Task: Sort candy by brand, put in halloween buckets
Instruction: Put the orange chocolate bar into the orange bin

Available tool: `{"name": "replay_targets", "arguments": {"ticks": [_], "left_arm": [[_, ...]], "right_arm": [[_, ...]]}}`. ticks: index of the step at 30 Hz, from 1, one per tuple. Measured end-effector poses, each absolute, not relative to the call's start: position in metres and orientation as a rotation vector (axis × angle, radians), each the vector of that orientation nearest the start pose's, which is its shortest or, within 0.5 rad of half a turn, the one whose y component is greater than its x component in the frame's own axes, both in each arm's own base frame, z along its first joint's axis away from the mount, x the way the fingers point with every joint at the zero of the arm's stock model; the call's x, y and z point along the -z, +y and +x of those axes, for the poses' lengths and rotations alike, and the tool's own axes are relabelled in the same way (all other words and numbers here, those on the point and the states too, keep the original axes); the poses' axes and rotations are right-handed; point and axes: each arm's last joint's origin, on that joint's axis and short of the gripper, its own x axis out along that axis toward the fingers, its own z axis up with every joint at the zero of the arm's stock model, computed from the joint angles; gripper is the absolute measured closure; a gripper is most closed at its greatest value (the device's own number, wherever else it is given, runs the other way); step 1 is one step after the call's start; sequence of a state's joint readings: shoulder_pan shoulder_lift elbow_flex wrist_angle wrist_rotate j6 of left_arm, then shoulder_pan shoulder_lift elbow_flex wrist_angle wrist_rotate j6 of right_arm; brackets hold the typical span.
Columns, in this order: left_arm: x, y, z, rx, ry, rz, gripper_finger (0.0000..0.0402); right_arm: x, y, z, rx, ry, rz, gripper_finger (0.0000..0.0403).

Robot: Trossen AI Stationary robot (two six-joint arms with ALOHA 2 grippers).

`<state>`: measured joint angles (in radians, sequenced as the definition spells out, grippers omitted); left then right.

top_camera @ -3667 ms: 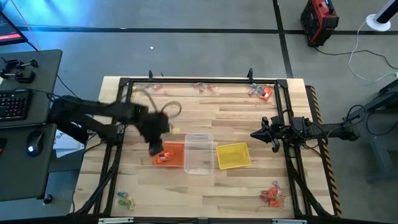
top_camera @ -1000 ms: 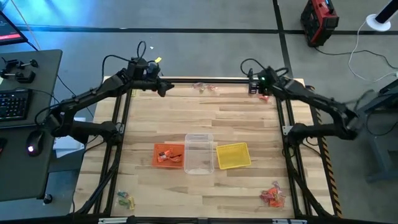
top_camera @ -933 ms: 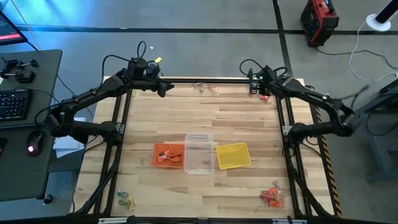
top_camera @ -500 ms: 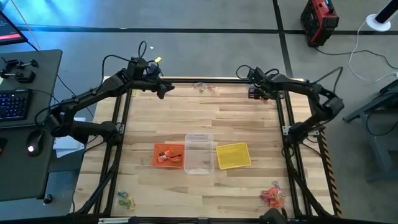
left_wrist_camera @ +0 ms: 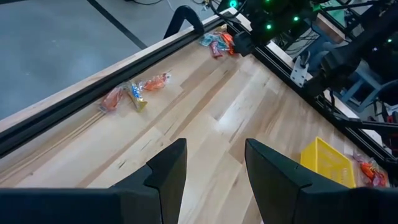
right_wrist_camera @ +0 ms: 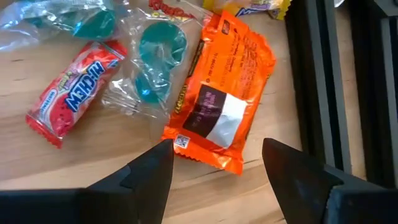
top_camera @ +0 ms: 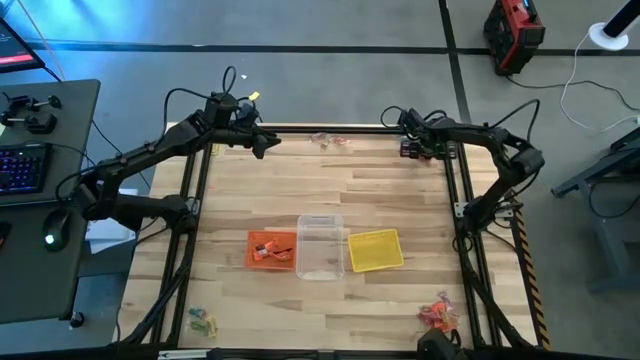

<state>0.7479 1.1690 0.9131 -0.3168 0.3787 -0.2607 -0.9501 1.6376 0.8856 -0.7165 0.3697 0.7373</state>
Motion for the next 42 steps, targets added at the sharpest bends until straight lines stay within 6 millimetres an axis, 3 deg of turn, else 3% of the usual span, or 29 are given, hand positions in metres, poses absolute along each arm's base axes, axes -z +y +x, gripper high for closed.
{"name": "replay_targets", "arguments": {"ticks": [7,16,20,25,31,37,42], "left_arm": [[-0.291,0.161,0.189,-0.426,0.440,-0.560,0.0248],[-0.291,0.161,0.189,-0.425,0.440,-0.560,0.0248],[-0.291,0.161,0.189,-0.428,0.438,-0.573,0.0248],[-0.291,0.161,0.189,-0.426,0.437,-0.592,0.0248],[-0.294,0.159,0.188,-0.413,0.424,-0.608,0.0248],[-0.301,0.155,0.185,-0.372,0.390,-0.599,0.0248],[-0.304,0.156,0.186,-0.373,0.363,-0.602,0.0248]], "right_arm": [[-0.147,-0.226,0.149,1.627,1.061,0.959,0.0182],[-0.137,-0.221,0.153,1.605,1.185,0.889,0.0244],[-0.132,-0.217,0.155,1.592,1.259,0.845,0.0295],[-0.131,-0.211,0.157,1.552,1.308,0.860,0.0389],[-0.137,-0.200,0.165,1.461,1.374,0.799,0.0401],[-0.169,-0.181,0.175,1.392,1.242,0.732,0.0402],[-0.184,-0.189,0.158,1.417,1.129,0.896,0.0401]]}}
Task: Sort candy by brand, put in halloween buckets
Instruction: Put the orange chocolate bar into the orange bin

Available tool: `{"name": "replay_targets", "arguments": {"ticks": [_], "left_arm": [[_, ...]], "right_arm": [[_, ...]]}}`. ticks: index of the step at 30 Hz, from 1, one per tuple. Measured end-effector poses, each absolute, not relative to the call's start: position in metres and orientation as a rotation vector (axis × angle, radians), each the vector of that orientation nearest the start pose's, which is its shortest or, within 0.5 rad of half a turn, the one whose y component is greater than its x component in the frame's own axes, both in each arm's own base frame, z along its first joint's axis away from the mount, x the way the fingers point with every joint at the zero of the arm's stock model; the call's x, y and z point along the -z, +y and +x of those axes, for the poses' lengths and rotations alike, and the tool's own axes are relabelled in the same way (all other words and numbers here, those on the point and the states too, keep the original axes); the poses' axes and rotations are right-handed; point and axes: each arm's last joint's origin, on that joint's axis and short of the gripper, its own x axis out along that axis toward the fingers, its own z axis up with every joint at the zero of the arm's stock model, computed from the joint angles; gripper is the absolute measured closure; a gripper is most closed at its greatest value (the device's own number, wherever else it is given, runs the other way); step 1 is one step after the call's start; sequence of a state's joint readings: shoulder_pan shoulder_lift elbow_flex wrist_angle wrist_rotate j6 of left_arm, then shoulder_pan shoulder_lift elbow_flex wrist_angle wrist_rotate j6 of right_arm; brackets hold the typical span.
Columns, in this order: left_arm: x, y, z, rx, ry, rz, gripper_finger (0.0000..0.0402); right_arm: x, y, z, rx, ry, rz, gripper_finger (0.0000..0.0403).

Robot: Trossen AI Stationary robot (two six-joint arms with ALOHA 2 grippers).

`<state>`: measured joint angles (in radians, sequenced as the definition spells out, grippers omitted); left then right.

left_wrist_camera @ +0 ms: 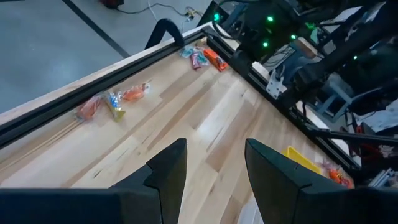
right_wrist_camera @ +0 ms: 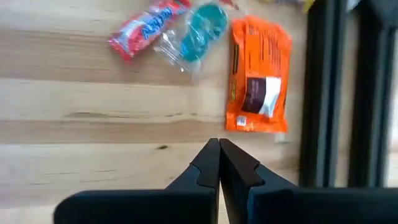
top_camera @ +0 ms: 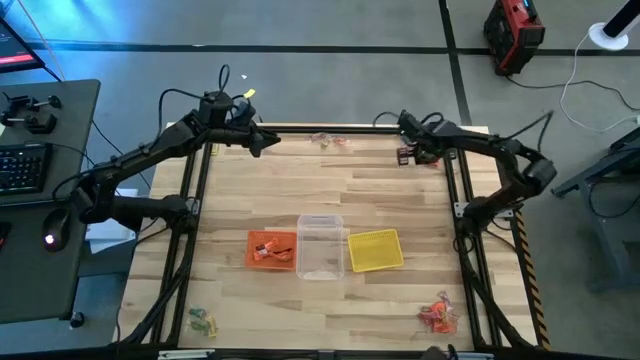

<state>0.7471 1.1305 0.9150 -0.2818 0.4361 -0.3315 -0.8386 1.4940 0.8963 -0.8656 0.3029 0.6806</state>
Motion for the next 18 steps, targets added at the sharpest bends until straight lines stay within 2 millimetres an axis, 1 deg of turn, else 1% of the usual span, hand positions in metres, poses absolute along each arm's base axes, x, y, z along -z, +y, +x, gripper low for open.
{"name": "replay_targets", "arguments": {"ticks": [1,3,5,7,11,15,18], "left_arm": [[-0.304,0.156,0.186,-0.373,0.360,-0.601,0.0248],[-0.304,0.156,0.186,-0.373,0.360,-0.601,0.0248],[-0.304,0.156,0.186,-0.373,0.361,-0.601,0.0248],[-0.304,0.156,0.186,-0.373,0.361,-0.601,0.0248],[-0.304,0.156,0.186,-0.373,0.362,-0.601,0.0248],[-0.304,0.156,0.186,-0.373,0.363,-0.598,0.0248],[-0.304,0.156,0.186,-0.372,0.364,-0.590,0.0248]], "right_arm": [[-0.183,-0.192,0.153,1.439,1.121,0.939,0.0401],[-0.181,-0.198,0.143,1.542,1.090,1.013,0.0401],[-0.178,-0.205,0.137,1.669,0.992,1.061,0.0401],[-0.174,-0.208,0.136,1.771,0.878,1.054,0.0401],[-0.164,-0.207,0.132,1.890,0.727,1.061,0.0402],[-0.149,-0.203,0.126,1.928,0.674,1.048,0.0403],[-0.141,-0.203,0.130,1.907,0.590,1.026,0.0403]]}}
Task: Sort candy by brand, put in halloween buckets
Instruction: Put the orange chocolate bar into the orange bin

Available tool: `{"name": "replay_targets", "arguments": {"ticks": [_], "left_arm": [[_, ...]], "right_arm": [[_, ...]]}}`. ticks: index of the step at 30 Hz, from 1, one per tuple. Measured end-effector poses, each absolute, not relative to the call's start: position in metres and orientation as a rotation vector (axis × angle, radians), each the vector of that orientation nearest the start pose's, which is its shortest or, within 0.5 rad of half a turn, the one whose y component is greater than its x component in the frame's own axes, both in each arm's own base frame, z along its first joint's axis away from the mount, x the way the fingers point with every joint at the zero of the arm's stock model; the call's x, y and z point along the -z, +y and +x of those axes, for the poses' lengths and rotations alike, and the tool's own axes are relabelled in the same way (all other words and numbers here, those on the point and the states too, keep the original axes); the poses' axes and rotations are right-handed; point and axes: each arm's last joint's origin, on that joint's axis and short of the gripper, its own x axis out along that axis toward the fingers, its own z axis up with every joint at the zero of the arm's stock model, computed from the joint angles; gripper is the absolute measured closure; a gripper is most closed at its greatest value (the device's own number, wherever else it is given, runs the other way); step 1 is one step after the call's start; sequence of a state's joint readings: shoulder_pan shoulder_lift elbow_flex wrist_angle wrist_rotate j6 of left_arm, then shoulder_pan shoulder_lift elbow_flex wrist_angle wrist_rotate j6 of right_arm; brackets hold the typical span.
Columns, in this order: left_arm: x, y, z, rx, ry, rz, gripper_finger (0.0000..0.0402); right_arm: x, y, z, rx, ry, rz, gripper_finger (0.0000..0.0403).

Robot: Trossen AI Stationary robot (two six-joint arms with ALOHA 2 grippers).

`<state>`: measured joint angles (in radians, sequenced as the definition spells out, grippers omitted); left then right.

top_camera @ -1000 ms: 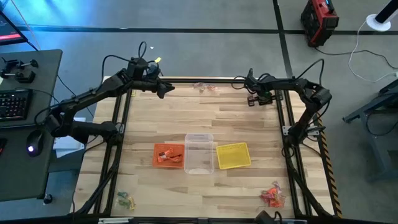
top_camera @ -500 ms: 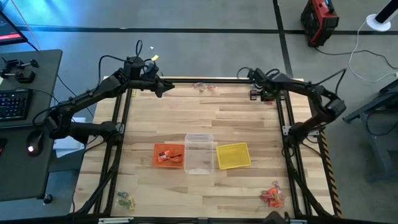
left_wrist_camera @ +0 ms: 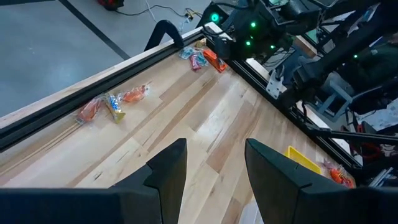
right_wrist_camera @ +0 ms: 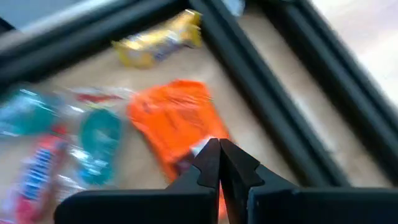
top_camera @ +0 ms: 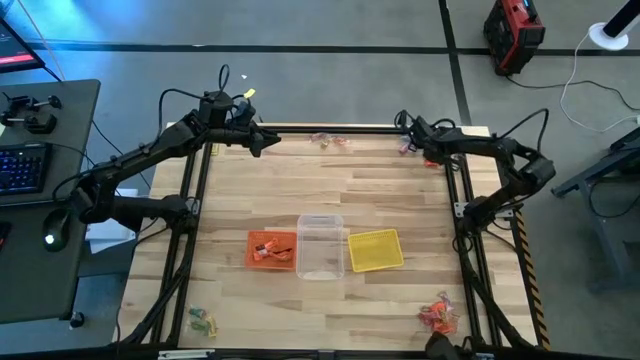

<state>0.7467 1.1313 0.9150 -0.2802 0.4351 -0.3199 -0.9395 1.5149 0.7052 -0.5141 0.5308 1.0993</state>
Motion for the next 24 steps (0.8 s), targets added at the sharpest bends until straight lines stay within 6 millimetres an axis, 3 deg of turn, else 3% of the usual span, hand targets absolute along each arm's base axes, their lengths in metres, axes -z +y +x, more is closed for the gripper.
{"name": "replay_targets", "arguments": {"ticks": [11,18,24], "left_arm": [[-0.304,0.156,0.186,-0.371,0.366,-0.583,0.0248],[-0.304,0.156,0.186,-0.372,0.366,-0.582,0.0248],[-0.304,0.156,0.186,-0.372,0.366,-0.582,0.0248]], "right_arm": [[-0.137,-0.202,0.132,1.842,0.606,1.017,0.0403],[-0.136,-0.198,0.132,1.687,0.748,1.109,0.0403],[-0.134,-0.178,0.147,1.551,0.884,1.139,0.0403]]}}
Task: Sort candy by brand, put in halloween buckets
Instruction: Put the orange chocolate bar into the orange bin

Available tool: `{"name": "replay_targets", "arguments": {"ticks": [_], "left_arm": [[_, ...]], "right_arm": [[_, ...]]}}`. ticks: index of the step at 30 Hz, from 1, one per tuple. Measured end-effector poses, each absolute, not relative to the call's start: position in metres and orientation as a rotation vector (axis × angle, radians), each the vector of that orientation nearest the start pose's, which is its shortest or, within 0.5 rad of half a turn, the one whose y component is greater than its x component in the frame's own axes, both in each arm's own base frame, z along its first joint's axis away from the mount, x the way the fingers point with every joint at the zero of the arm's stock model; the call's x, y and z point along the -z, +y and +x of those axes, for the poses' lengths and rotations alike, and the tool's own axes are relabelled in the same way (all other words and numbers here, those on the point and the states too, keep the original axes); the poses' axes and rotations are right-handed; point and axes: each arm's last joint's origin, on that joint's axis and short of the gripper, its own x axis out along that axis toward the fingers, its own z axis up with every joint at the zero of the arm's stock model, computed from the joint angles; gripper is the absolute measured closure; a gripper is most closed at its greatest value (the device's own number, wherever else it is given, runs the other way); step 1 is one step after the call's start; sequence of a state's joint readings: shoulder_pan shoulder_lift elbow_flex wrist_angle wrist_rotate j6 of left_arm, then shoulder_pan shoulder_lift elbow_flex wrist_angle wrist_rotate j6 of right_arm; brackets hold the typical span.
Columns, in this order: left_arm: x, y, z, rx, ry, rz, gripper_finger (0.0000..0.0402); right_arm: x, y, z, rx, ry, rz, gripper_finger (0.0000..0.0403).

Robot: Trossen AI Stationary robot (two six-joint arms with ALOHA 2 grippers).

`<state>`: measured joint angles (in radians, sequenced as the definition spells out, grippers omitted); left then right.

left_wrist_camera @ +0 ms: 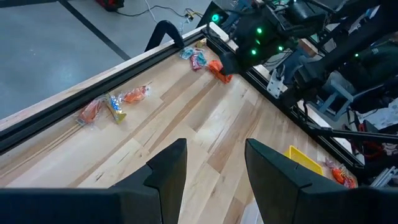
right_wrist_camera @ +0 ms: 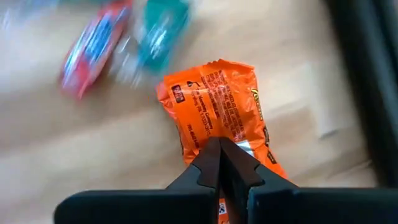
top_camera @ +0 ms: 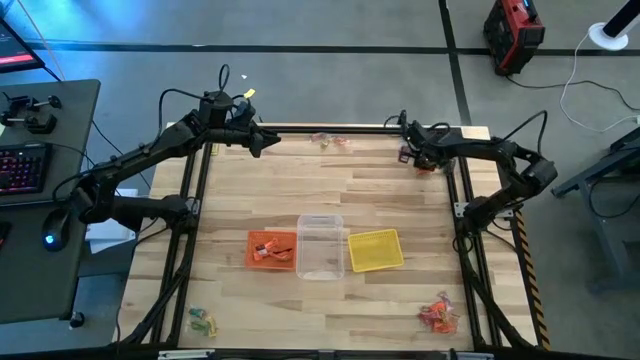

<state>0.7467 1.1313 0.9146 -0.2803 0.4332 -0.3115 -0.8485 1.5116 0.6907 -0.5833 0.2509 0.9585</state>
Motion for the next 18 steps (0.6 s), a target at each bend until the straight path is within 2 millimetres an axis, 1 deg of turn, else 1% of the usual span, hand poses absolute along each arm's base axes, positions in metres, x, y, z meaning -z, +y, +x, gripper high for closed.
{"name": "replay_targets", "arguments": {"ticks": [4,7,10,13,15,18], "left_arm": [[-0.304,0.156,0.186,-0.372,0.366,-0.583,0.0248],[-0.304,0.156,0.186,-0.376,0.363,-0.600,0.0248],[-0.303,0.156,0.186,-0.378,0.362,-0.606,0.0248],[-0.303,0.156,0.186,-0.378,0.362,-0.606,0.0248],[-0.303,0.156,0.186,-0.378,0.362,-0.607,0.0248],[-0.303,0.156,0.186,-0.378,0.362,-0.607,0.0248]], "right_arm": [[-0.133,-0.158,0.168,1.382,0.966,1.119,0.0403],[-0.133,-0.138,0.185,1.242,1.029,1.115,0.0403],[-0.139,-0.118,0.198,1.102,1.072,1.114,0.0403],[-0.155,-0.104,0.206,1.003,1.086,1.079,0.0403],[-0.177,-0.100,0.213,0.927,1.029,1.029,0.0403],[-0.195,-0.093,0.210,0.837,1.056,0.948,0.0402]]}}
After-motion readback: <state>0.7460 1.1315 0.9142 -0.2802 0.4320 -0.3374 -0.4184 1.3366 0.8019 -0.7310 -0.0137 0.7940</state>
